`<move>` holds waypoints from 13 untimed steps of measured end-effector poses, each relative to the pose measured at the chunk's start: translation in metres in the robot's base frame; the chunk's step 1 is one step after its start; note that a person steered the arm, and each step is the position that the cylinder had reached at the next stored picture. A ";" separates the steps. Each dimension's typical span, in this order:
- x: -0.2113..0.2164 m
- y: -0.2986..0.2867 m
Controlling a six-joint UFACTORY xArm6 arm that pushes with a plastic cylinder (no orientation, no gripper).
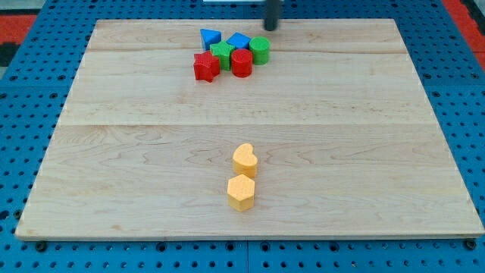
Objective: Separate the blue cube from the group of blocks
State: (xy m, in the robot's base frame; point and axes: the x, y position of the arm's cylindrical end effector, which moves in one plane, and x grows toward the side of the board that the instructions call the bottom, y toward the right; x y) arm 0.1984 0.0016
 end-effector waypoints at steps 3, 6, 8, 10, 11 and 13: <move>0.041 -0.068; 0.078 0.031; 0.130 0.022; 0.159 0.106; 0.173 0.134; 0.211 0.116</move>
State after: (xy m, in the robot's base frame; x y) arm 0.4094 0.1177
